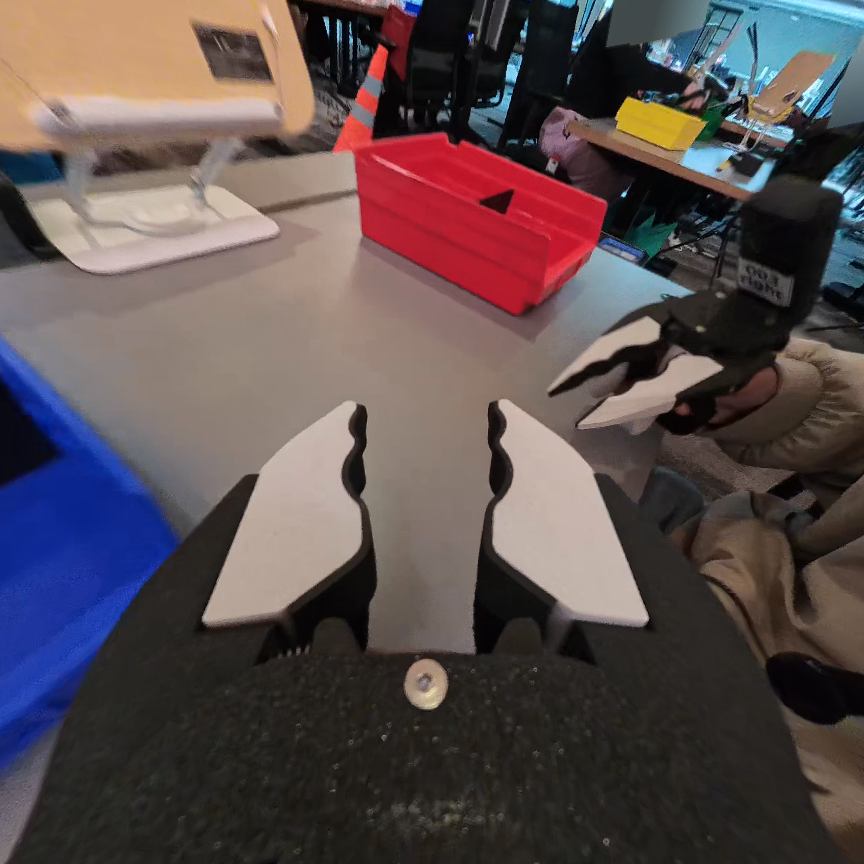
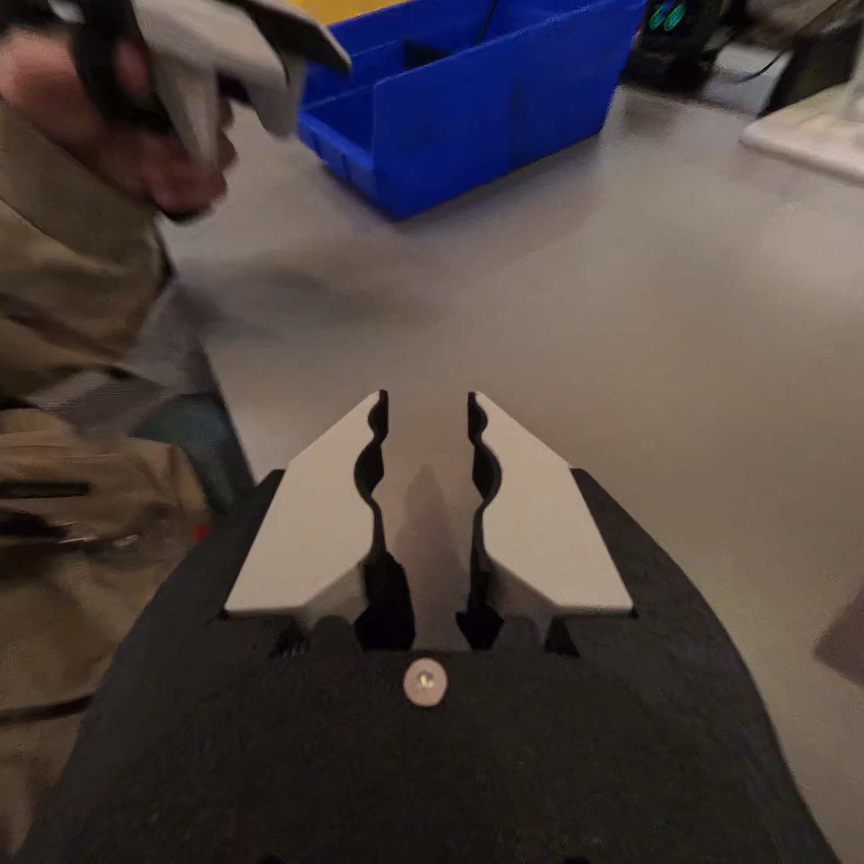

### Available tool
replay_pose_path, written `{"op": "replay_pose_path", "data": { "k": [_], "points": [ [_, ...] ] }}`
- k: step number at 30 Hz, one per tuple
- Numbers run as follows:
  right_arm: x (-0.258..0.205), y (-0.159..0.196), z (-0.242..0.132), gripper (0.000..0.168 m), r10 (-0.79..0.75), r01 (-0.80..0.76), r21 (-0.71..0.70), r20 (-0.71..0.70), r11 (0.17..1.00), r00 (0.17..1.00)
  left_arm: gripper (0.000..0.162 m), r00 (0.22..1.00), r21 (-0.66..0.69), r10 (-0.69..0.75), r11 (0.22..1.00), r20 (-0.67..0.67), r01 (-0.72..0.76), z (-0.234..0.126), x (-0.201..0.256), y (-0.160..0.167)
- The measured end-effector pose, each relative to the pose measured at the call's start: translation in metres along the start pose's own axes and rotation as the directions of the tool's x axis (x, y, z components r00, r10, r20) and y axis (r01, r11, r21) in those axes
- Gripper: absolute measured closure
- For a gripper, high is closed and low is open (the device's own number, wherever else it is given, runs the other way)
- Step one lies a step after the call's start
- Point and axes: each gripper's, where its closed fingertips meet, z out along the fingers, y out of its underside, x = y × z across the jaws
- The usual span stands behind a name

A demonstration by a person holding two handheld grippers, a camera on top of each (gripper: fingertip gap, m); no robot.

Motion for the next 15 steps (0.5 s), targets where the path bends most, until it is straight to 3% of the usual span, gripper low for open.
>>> {"op": "replay_pose_path", "data": {
  "k": [2, 3, 6, 9, 12, 15],
  "points": [
    [0.01, -0.002, 0.001, 0.155, -0.051, 0.054, 0.042, -0.065, 0.998, 0.997, 0.114, 0.995, -0.013, 0.091, 0.996, 0.043, -0.09, -0.018, -0.029, -0.027],
    [0.011, 0.0, 0.003, 0.155, -0.033, 0.035, 0.044, -0.044, 0.998, 0.998, 0.118, 0.988, -0.067, 0.144, 0.988, 0.062, -0.14, -0.026, -0.048, -0.037],
    [0.006, -0.003, 0.004, 0.146, 0.085, -0.088, 0.049, 0.059, 0.995, 0.995, 0.121, 0.969, -0.4, 0.247, 0.888, -0.003, -0.228, -0.036, -0.107, -0.037],
    [0.001, -0.011, 0.0, 0.139, 0.128, -0.14, 0.085, 0.137, 0.986, 0.982, 0.118, 0.935, -0.58, 0.354, 0.759, -0.013, -0.296, -0.026, -0.185, -0.04],
    [0.006, -0.016, -0.004, 0.138, 0.12, -0.137, 0.12, 0.139, 0.983, 0.983, 0.117, 0.931, -0.711, 0.363, 0.661, 0.025, -0.239, -0.003, -0.262, -0.033],
    [0.011, -0.016, -0.004, 0.138, 0.14, -0.156, 0.114, 0.141, 0.981, 0.98, 0.116, 0.963, -0.832, 0.269, 0.536, 0.006, -0.145, 0.017, -0.311, -0.001]
  ]
}}
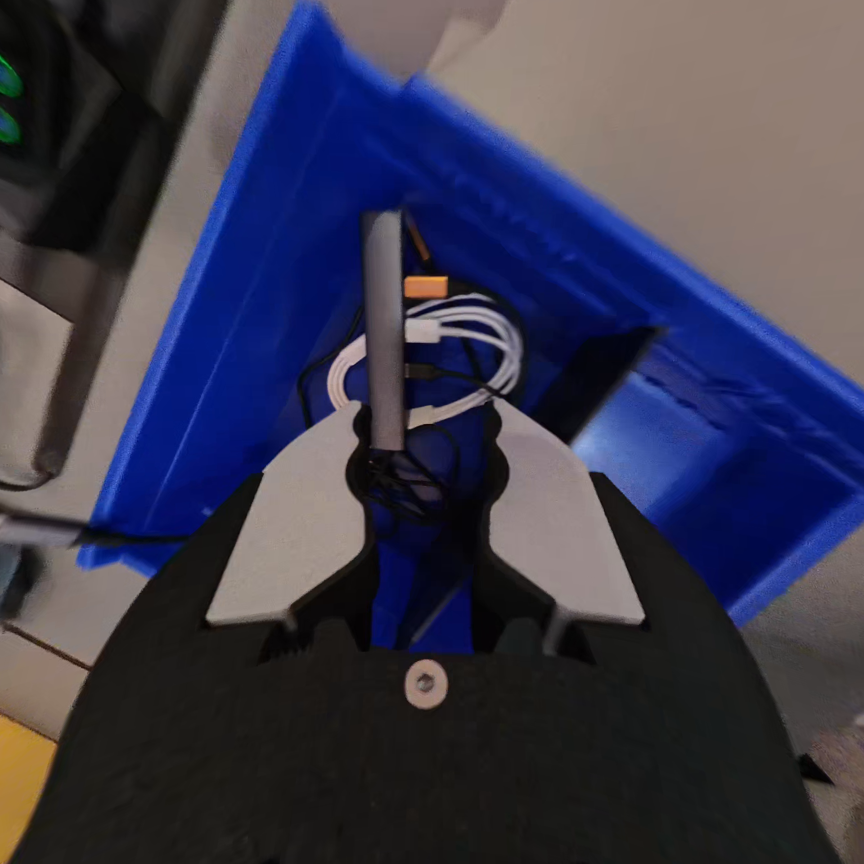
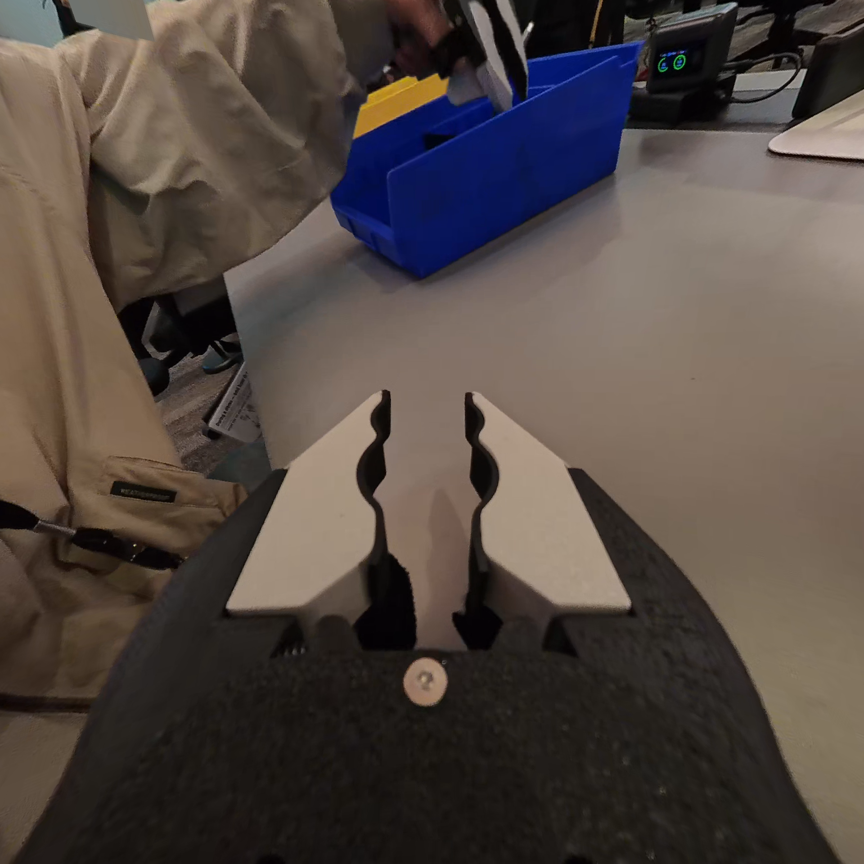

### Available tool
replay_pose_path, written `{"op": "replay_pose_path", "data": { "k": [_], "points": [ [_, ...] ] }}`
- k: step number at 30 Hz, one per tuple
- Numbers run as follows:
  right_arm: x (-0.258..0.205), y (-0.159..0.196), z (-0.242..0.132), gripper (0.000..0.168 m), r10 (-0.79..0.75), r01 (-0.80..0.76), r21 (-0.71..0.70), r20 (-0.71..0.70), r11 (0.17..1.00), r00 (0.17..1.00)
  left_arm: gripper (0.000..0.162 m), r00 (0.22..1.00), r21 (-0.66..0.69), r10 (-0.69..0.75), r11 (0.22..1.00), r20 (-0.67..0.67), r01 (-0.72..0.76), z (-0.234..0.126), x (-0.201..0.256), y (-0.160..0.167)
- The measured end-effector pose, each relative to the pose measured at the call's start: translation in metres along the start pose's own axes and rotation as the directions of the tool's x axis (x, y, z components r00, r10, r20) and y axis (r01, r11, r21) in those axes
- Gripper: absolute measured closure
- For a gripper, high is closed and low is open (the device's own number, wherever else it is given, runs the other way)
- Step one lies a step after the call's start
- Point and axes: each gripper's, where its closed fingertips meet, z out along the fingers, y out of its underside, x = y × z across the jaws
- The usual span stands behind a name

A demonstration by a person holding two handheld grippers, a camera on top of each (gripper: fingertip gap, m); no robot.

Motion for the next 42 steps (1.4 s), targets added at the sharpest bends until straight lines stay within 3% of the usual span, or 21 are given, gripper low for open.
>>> {"op": "replay_pose_path", "data": {
  "k": [6, 8, 9, 13, 17, 22, 28, 33, 37, 42],
  "points": [
    [0.004, -0.003, -0.002, 0.138, 0.031, -0.032, 0.022, 0.018, 0.999, 0.999, 0.116, 0.999, -0.255, 0.044, 0.966, -0.002, -0.043, 0.056, -0.028, 0.025],
    [0.004, -0.004, -0.003, 0.138, 0.04, -0.041, 0.027, 0.023, 0.999, 0.999, 0.125, 0.998, -0.312, 0.062, 0.948, 0.002, -0.058, 0.066, -0.029, 0.036],
    [0.003, -0.004, -0.004, 0.138, 0.044, -0.044, 0.031, 0.027, 0.999, 0.999, 0.135, 0.997, -0.308, 0.069, 0.949, -0.016, -0.071, 0.068, -0.026, 0.037],
    [0.002, -0.005, -0.005, 0.138, 0.055, -0.057, 0.038, 0.034, 0.998, 0.998, 0.138, 0.983, -0.217, 0.133, 0.971, 0.128, -0.103, 0.046, -0.041, 0.021],
    [0.003, -0.005, -0.006, 0.139, 0.052, -0.053, 0.036, 0.021, 0.998, 0.998, 0.138, 0.956, -0.054, 0.106, 0.994, 0.272, -0.095, -0.02, -0.042, -0.007],
    [0.002, -0.009, -0.008, 0.14, 0.023, -0.023, 0.051, -0.006, 0.998, 1.0, 0.138, 0.869, 0.179, 0.062, 0.969, 0.49, -0.17, -0.141, -0.026, -0.057],
    [-0.006, -0.019, -0.01, 0.14, -0.008, 0.01, 0.09, -0.025, 0.996, 1.0, 0.138, 0.757, 0.468, -0.033, 0.803, 0.653, -0.369, -0.293, 0.05, -0.129],
    [-0.005, -0.015, -0.011, 0.14, -0.063, 0.067, 0.07, -0.063, 0.995, 0.996, 0.139, 0.738, 0.573, -0.045, 0.662, 0.673, -0.483, -0.361, 0.125, -0.17],
    [-0.003, -0.037, -0.026, 0.137, -0.046, 0.056, 0.154, -0.065, 0.987, 0.997, 0.139, 0.818, 0.638, 0.046, 0.602, 0.573, -0.48, -0.348, 0.184, -0.193],
    [0.03, -0.113, -0.092, 0.137, -0.083, 0.149, 0.27, -0.243, 0.951, 0.967, 0.139, 0.873, 0.602, 0.12, 0.68, 0.473, -0.42, -0.242, 0.217, -0.204]
  ]
}}
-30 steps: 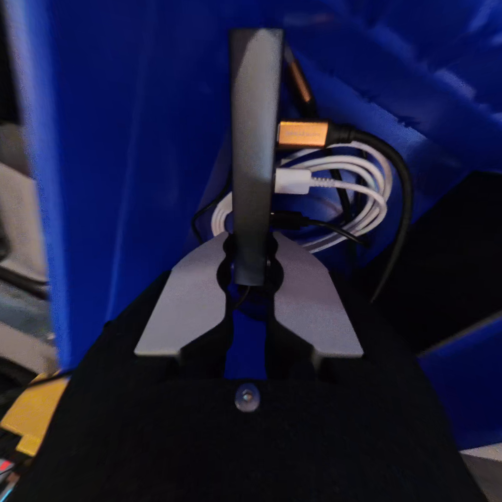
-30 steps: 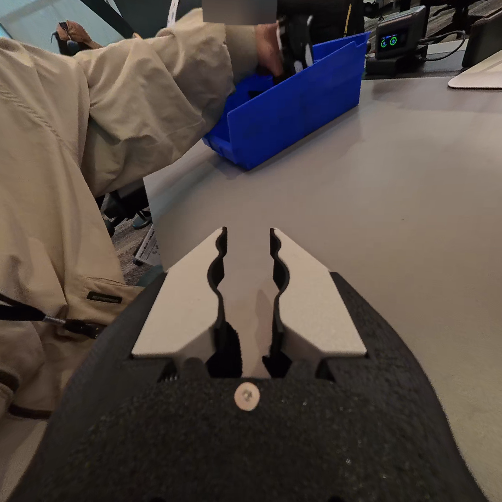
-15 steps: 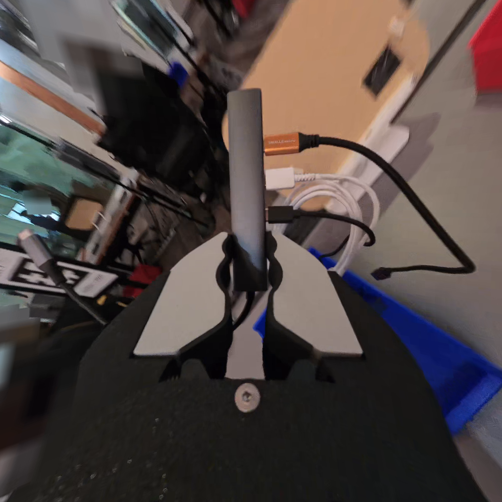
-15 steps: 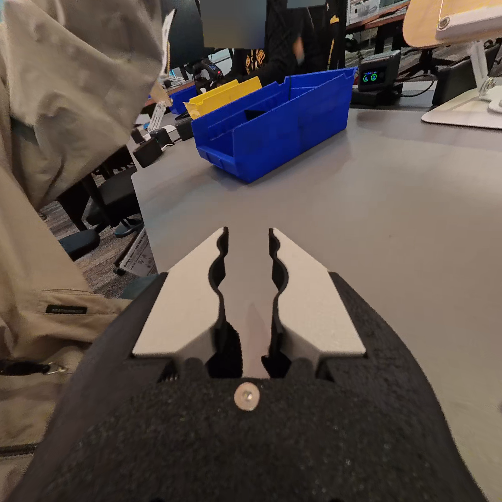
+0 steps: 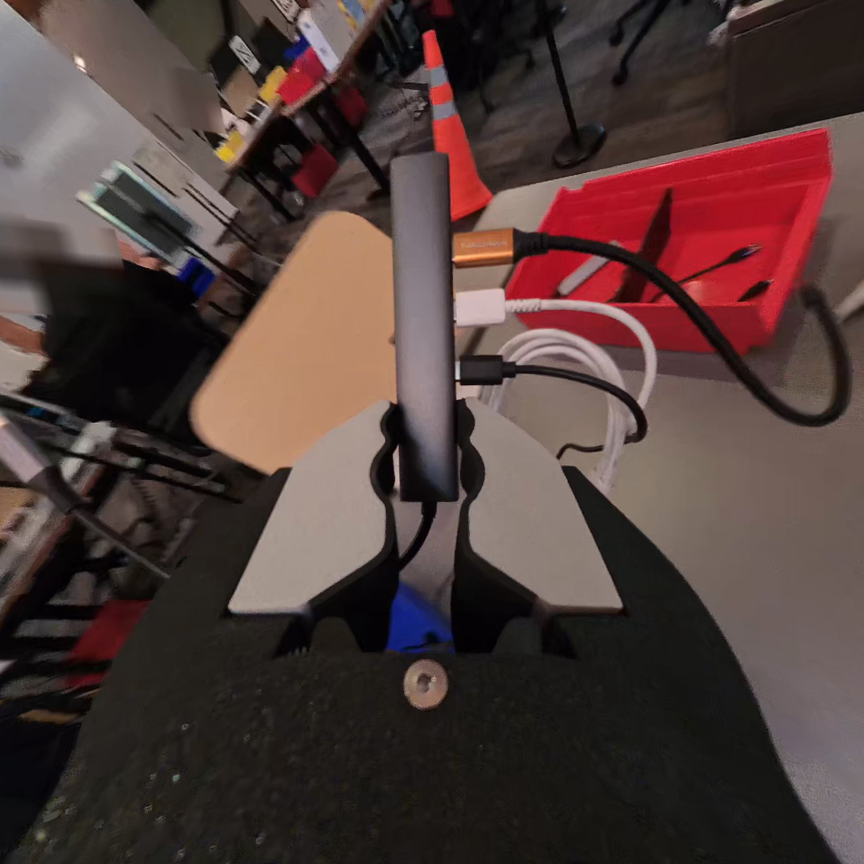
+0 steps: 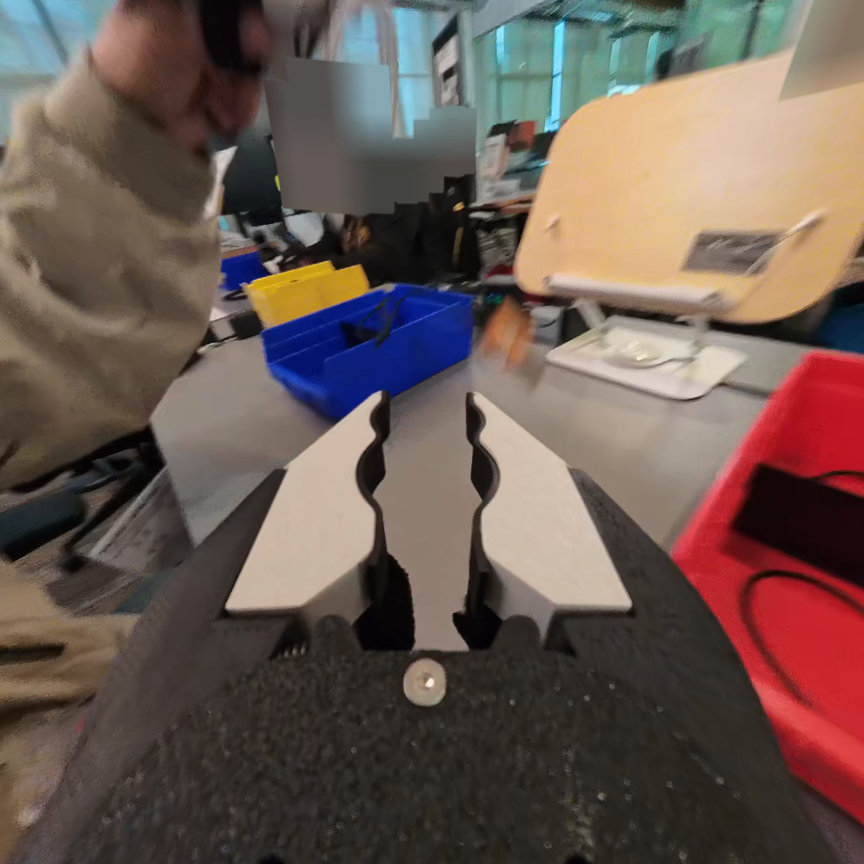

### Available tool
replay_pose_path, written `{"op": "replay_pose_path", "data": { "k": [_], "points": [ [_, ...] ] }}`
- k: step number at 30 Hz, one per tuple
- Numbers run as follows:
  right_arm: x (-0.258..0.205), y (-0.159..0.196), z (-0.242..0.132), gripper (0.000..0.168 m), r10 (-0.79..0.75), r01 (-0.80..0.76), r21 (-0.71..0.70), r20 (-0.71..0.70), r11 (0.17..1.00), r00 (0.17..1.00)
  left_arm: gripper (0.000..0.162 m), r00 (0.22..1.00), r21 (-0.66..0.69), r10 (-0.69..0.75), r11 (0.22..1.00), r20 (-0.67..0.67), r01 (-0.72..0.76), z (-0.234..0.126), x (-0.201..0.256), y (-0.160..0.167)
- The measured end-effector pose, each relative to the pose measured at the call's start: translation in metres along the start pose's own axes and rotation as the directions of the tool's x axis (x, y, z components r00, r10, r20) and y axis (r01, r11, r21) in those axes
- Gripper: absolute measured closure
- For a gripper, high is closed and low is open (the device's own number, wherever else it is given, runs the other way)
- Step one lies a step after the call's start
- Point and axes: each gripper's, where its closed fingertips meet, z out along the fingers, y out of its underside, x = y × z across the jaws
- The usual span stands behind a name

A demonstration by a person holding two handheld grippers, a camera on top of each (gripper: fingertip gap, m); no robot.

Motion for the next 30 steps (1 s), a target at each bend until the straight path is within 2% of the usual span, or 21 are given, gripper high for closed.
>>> {"op": "replay_pose_path", "data": {
  "k": [3, 5, 7, 9, 11, 13, 15, 16, 18, 19, 21, 23, 25, 27, 28, 29, 30],
  "points": [
    [0.028, -0.051, -0.008, 0.139, -0.027, 0.036, 0.09, -0.098, 0.995, 0.995, 0.139, 0.98, 0.02, -0.076, 0.997, -0.186, 0.081, 0.049, 0.076, 0.022],
    [0.045, -0.067, 0.0, 0.14, 0.029, -0.017, 0.096, -0.132, 0.995, 0.991, 0.139, 0.972, -0.007, -0.076, 0.997, -0.222, 0.076, 0.076, 0.119, 0.037],
    [0.06, -0.057, 0.017, 0.138, 0.099, -0.095, 0.038, -0.133, 0.995, 0.986, 0.139, 0.98, -0.005, -0.025, 1.0, -0.195, 0.025, 0.094, 0.148, 0.047],
    [0.062, -0.038, 0.034, 0.132, 0.215, -0.216, -0.009, -0.068, 0.976, 0.974, 0.139, 0.985, 0.019, -0.005, 1.0, -0.172, 0.008, 0.102, 0.164, 0.049],
    [0.056, -0.025, 0.048, 0.13, 0.358, -0.357, -0.015, 0.024, 0.934, 0.934, 0.139, 0.987, 0.066, 0.025, 0.998, -0.157, -0.015, 0.101, 0.176, 0.047],
    [0.05, -0.014, 0.057, 0.132, 0.432, -0.43, -0.046, 0.09, 0.902, 0.897, 0.139, 0.988, 0.109, 0.073, 0.992, -0.133, -0.059, 0.097, 0.183, 0.044],
    [0.04, -0.013, 0.061, 0.152, 0.481, -0.479, -0.061, 0.181, 0.876, 0.857, 0.139, 0.988, 0.096, 0.121, 0.989, -0.091, -0.112, 0.096, 0.184, 0.047],
    [0.038, -0.013, 0.061, 0.154, 0.502, -0.501, -0.062, 0.212, 0.863, 0.838, 0.139, 0.989, 0.101, 0.131, 0.987, -0.07, -0.124, 0.095, 0.183, 0.048],
    [0.034, -0.015, 0.062, 0.16, 0.565, -0.566, -0.084, 0.274, 0.82, 0.779, 0.138, 0.995, 0.155, 0.069, 0.986, -0.069, -0.058, 0.086, 0.185, 0.047],
    [0.046, -0.011, 0.062, 0.16, 0.577, -0.578, -0.066, 0.215, 0.813, 0.788, 0.13, 0.997, 0.227, 0.022, 0.974, -0.071, -0.005, 0.073, 0.186, 0.042],
    [0.058, -0.011, 0.056, 0.16, 0.594, -0.6, -0.042, 0.204, 0.799, 0.778, 0.128, 0.992, 0.329, -0.072, 0.939, -0.106, 0.103, 0.046, 0.191, 0.04],
    [0.059, -0.016, 0.05, 0.16, 0.664, -0.68, -0.039, 0.26, 0.732, 0.701, 0.127, 0.967, 0.335, -0.206, 0.91, -0.146, 0.245, 0.031, 0.198, 0.057],
    [0.047, -0.026, 0.047, 0.16, 0.709, -0.748, -0.058, 0.372, 0.661, 0.598, 0.121, 0.951, 0.259, -0.268, 0.918, -0.155, 0.3, 0.033, 0.211, 0.094],
    [0.018, -0.04, 0.043, 0.16, 0.72, -0.799, -0.16, 0.561, 0.579, 0.409, 0.122, 0.955, 0.257, -0.275, 0.92, -0.109, 0.295, 0.035, 0.211, 0.118],
    [0.003, -0.046, 0.04, 0.16, 0.709, -0.81, -0.227, 0.641, 0.54, 0.294, 0.12, 0.957, 0.291, -0.274, 0.911, -0.1, 0.291, 0.033, 0.208, 0.117],
    [-0.004, -0.048, 0.042, 0.16, 0.709, -0.826, -0.247, 0.666, 0.506, 0.234, 0.116, 0.959, 0.351, -0.264, 0.893, -0.1, 0.282, 0.028, 0.204, 0.107],
    [-0.007, -0.045, 0.048, 0.16, 0.719, -0.839, -0.254, 0.662, 0.481, 0.212, 0.112, 0.963, 0.433, -0.247, 0.86, -0.108, 0.27, 0.018, 0.202, 0.092]
  ]
}}
